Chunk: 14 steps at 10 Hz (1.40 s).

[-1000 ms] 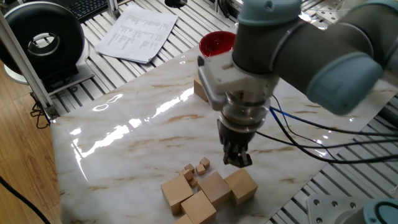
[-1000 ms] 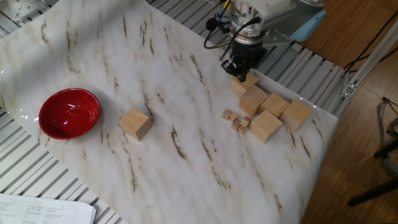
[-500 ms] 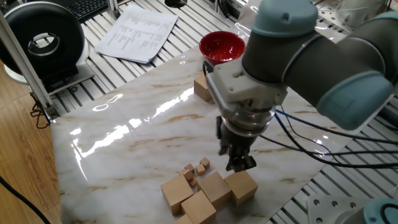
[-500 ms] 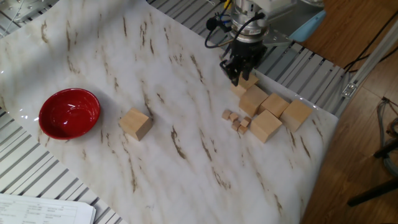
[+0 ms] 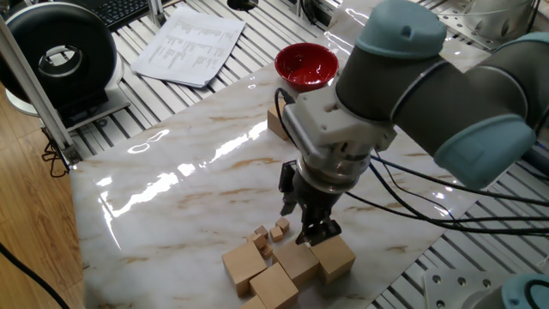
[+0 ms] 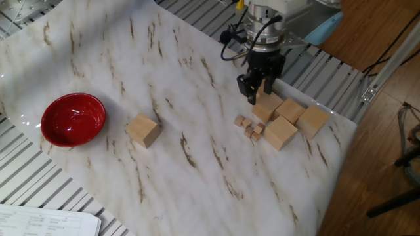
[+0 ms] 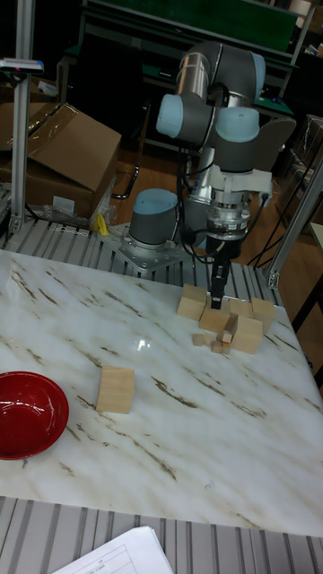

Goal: Stack the blocks into a pyramid shape

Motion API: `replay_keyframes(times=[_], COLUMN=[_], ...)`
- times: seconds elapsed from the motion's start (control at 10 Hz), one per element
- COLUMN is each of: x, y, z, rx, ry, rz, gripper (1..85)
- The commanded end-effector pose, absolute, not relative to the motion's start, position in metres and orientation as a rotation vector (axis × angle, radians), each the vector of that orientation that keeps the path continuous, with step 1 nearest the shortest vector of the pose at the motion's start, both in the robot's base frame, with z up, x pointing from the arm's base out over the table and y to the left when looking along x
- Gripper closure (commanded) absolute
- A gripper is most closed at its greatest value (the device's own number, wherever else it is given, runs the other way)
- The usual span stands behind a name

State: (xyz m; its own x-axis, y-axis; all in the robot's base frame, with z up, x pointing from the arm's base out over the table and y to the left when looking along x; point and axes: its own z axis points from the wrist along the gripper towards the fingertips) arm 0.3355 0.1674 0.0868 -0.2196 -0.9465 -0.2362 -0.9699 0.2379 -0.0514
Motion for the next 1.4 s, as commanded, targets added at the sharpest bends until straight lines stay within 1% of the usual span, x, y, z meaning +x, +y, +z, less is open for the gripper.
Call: replay_keyframes(times=[0.0,0.1,0.2,0.3,0.4,0.5,0.8,0.9,1.0,1.1,1.2,1.3], x=[0.332,0.329,0.321,0.313,0.310,0.309,0.305,0.297,0.289,0.288,0.285,0.279], y=[0.169,0.177,0.172,0.159,0.142,0.136,0.144,0.111,0.052,0.059,0.053,0.060], z=[0.080,0.080,0.077,0.072,0.070,0.069,0.073,0.068,0.072,0.070,0.069,0.066], rx=[-1.827,-1.764,-1.767,-1.816,-1.895,-1.923,-1.952,-2.086,-2.267,-2.222,-2.230,-2.180], ry=[2.247,2.253,2.261,2.259,2.261,2.267,2.260,2.276,2.333,2.355,2.374,2.405], rz=[0.187,0.241,0.255,0.222,0.150,0.124,0.152,0.047,-0.182,-0.142,-0.150,-0.086], gripper=[29.7,28.7,28.7,28.7,28.7,28.7,26.0,11.3,0.7,0.7,0.7,0.7])
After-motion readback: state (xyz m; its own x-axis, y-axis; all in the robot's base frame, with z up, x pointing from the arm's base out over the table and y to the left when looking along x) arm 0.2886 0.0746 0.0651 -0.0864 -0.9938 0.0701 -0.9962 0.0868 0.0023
